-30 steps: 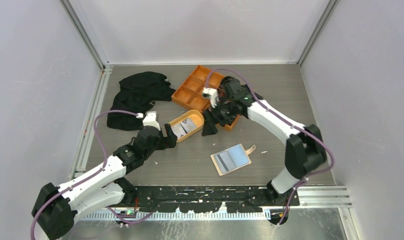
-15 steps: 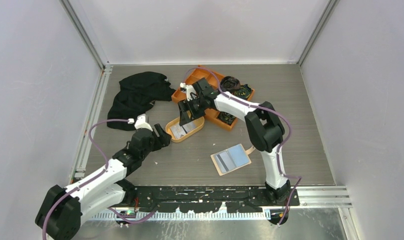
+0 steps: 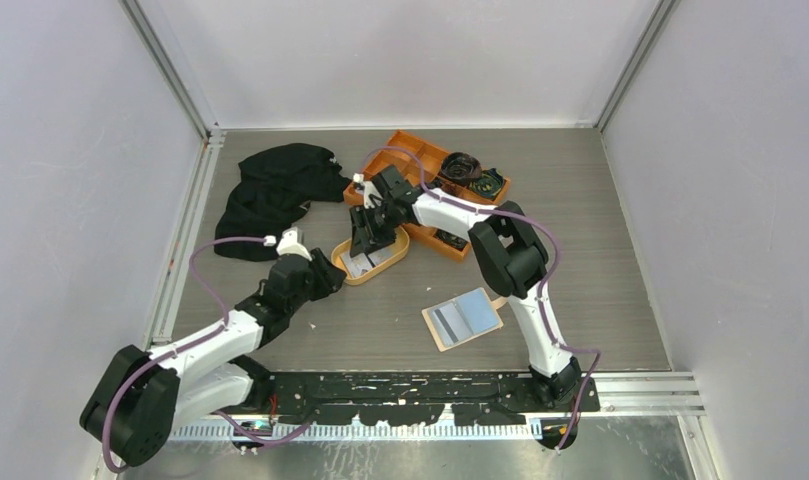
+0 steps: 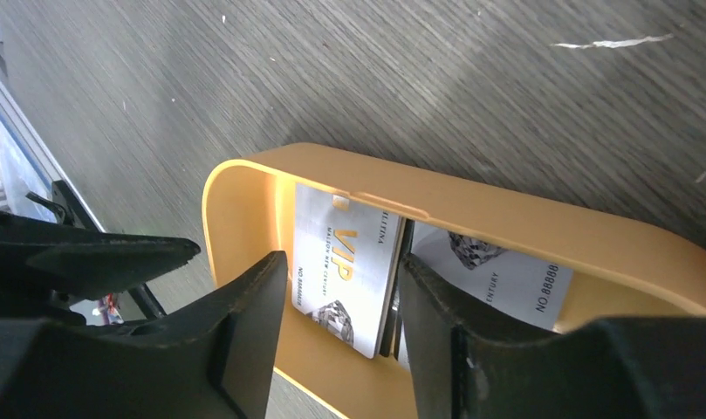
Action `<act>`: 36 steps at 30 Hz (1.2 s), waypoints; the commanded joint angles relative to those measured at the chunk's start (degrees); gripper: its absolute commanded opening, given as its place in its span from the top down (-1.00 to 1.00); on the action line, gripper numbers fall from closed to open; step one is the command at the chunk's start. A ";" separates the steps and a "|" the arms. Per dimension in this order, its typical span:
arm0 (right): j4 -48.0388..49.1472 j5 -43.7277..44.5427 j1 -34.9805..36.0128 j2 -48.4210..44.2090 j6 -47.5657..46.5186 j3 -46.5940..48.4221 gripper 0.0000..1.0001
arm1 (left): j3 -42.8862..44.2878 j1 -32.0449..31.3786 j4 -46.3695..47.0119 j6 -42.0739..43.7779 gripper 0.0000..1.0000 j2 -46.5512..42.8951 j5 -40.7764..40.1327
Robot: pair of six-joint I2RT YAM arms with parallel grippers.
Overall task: Put the credit cards into the card holder
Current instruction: Pick up the credit card from the storage box.
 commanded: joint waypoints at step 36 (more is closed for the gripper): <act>5.40 -16.57 0.28 0.29 12.64 0.24 0.37 | 3.15 0.97 7.73 0.09 0.65 8.61 4.51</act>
